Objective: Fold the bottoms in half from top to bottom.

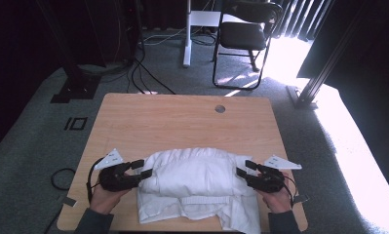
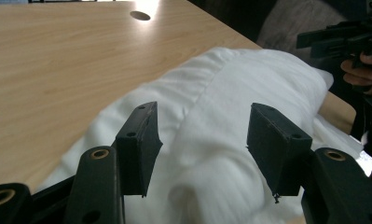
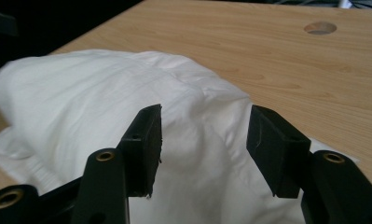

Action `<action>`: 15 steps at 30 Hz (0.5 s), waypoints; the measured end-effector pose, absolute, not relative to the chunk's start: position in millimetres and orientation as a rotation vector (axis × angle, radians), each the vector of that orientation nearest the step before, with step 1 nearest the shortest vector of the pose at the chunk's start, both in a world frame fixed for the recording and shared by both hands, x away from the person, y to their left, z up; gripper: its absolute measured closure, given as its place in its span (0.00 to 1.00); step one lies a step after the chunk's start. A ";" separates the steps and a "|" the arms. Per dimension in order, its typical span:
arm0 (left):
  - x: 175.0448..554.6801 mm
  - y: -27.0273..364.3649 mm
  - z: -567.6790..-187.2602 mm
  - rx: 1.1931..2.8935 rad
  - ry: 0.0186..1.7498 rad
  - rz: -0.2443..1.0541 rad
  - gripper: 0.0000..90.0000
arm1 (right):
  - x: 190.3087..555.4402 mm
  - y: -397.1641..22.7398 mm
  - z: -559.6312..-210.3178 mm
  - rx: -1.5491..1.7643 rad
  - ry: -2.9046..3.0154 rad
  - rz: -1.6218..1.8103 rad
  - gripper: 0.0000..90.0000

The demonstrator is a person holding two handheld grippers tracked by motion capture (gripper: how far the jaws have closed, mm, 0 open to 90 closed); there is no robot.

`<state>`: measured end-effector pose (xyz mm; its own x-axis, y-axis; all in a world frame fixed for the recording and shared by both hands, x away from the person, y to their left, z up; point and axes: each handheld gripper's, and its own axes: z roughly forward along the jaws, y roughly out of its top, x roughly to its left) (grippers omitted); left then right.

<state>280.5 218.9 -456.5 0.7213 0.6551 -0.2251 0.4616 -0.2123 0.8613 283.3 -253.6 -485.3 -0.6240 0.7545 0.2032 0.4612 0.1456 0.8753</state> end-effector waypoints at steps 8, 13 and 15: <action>292.4 170.3 -486.5 1.995 0.852 0.132 0.54 | 284.4 -220.1 -510.6 1.242 2.209 1.351 0.56; 280.9 165.4 -524.9 2.059 0.927 0.085 0.56 | 267.5 -220.6 -527.5 1.254 2.258 1.278 0.57; 277.0 166.2 -532.2 2.058 0.936 0.080 0.56 | 262.2 -221.3 -533.3 1.271 2.274 1.257 0.56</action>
